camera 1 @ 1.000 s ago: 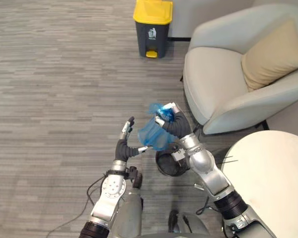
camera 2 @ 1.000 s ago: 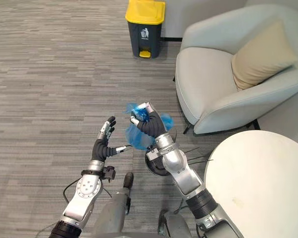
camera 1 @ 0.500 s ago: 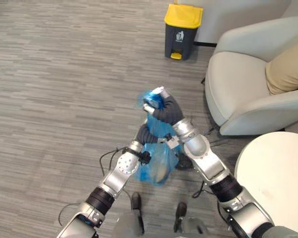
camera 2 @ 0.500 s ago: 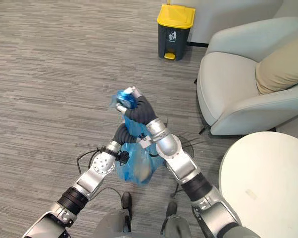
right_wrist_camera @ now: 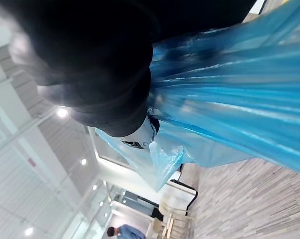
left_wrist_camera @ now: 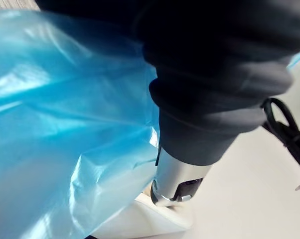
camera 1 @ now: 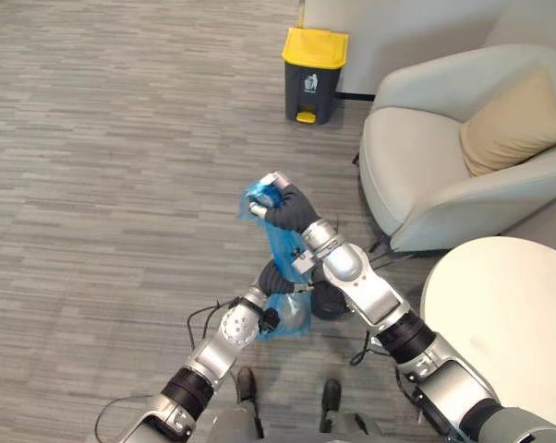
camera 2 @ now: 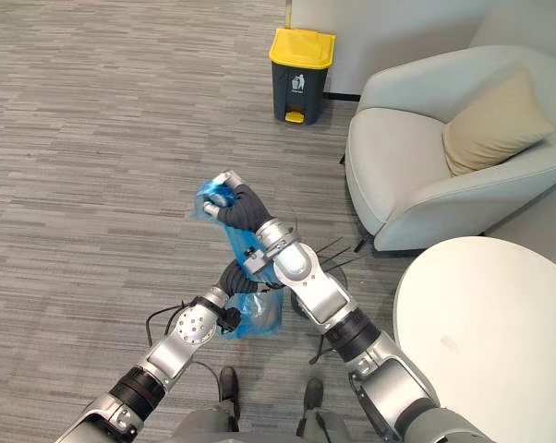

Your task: Gather rubbish on tea table into small bin, then transfer packed bag to large trash can.

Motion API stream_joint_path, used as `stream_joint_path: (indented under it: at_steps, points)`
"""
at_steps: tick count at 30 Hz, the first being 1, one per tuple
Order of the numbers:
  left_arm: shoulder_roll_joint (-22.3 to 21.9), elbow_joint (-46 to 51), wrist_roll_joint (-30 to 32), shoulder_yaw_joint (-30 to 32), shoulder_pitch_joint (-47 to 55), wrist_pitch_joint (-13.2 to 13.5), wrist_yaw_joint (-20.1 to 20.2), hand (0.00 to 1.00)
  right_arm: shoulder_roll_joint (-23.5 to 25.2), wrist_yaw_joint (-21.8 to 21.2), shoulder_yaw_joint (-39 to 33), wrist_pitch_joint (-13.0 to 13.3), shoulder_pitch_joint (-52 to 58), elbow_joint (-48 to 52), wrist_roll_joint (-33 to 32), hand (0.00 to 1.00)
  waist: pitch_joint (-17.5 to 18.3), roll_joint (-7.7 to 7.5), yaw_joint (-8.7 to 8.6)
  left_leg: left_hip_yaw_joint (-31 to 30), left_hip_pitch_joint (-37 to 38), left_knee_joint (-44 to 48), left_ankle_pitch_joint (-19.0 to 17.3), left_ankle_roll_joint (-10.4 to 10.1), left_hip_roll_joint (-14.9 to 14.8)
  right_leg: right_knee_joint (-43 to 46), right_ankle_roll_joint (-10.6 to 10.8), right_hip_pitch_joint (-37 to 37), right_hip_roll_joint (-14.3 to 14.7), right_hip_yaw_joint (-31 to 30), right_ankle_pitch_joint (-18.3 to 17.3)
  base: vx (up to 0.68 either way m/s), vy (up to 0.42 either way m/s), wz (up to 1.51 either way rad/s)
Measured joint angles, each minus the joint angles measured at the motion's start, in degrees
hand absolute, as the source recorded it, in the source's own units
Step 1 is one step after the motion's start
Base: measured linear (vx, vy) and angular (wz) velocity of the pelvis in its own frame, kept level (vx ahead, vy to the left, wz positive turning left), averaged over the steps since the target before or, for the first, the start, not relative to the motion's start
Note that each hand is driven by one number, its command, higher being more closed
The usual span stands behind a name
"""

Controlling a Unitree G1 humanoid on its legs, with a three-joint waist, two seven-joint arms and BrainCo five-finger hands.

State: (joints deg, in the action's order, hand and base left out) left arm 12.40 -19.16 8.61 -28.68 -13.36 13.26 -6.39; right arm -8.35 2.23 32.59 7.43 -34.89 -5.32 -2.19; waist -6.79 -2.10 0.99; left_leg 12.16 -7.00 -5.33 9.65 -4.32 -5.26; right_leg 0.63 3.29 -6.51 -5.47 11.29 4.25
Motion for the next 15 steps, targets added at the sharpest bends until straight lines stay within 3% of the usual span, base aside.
stream_joint_path:
  at_steps: [5,6,11,15]
  points:
    - [-0.4,0.0,-0.1,-0.1,-0.2,0.0,-1.7,1.00,0.7,-0.1,2.1,0.4,-0.9,0.1,0.0,1.00,0.9,0.13,-0.15,0.1,0.5,0.0,0.1,0.0,-0.8,-0.5,-0.2,0.3,0.9,-0.7,0.1,0.02,-0.016,-0.08]
    - [-0.9,0.0,-0.1,0.0,-0.2,0.0,-2.5,1.00,0.9,-0.2,2.5,0.9,-0.9,0.1,0.0,0.00,1.1,0.14,-0.15,0.1,0.5,0.0,0.1,0.0,-0.9,-0.6,-0.3,0.4,1.0,-0.9,0.2,0.02,-0.006,-0.09]
    - [-2.1,0.2,-0.1,1.1,1.6,0.0,-4.0,1.00,1.1,-0.3,2.4,2.6,3.4,3.6,1.9,0.00,1.1,0.14,-0.16,0.1,0.9,0.0,0.1,0.0,-1.0,-0.8,-0.4,0.8,1.2,-1.1,0.3,0.00,0.000,-0.02]
    - [-3.1,2.2,-0.1,5.8,7.0,-0.2,-5.7,1.00,0.2,-0.2,0.8,5.1,14.1,6.7,7.6,0.00,1.1,0.12,-0.20,0.1,1.6,-0.1,0.0,-0.1,-1.0,-0.9,-0.3,1.3,1.2,-1.3,0.2,0.00,0.000,0.00]
